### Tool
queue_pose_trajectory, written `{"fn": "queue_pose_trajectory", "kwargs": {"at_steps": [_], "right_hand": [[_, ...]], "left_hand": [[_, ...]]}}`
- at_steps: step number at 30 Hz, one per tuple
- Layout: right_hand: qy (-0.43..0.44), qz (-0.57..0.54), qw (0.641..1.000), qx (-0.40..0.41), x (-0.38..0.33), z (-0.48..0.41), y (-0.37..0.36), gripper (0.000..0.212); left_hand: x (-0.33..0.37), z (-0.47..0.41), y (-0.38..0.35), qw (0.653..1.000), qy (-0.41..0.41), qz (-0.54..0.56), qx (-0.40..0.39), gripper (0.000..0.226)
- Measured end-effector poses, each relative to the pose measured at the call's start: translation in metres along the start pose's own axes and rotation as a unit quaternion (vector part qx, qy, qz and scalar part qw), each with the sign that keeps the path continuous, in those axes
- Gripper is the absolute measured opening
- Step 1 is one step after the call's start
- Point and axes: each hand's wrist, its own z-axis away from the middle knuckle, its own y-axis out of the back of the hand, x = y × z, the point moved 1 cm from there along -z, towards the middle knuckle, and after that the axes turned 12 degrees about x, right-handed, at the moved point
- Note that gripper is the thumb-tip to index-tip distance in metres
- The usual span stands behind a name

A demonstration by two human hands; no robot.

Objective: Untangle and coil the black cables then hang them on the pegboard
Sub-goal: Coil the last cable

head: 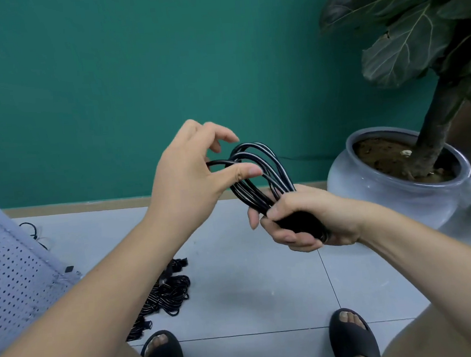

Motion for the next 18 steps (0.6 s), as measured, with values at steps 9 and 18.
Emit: {"fn": "queue_pose_trajectory", "kwargs": {"at_steps": [9,18], "right_hand": [[0.014,0.107,0.994,0.033,0.002,0.002,-0.006,0.024],[0.011,0.078,0.991,0.113,0.010,-0.015,-0.032,0.039]], "left_hand": [[-0.002,0.009,-0.014,0.986,0.057,0.110,-0.115,0.025],[0.004,0.004,-0.022,0.962,0.193,0.168,-0.091,0.048]]}}
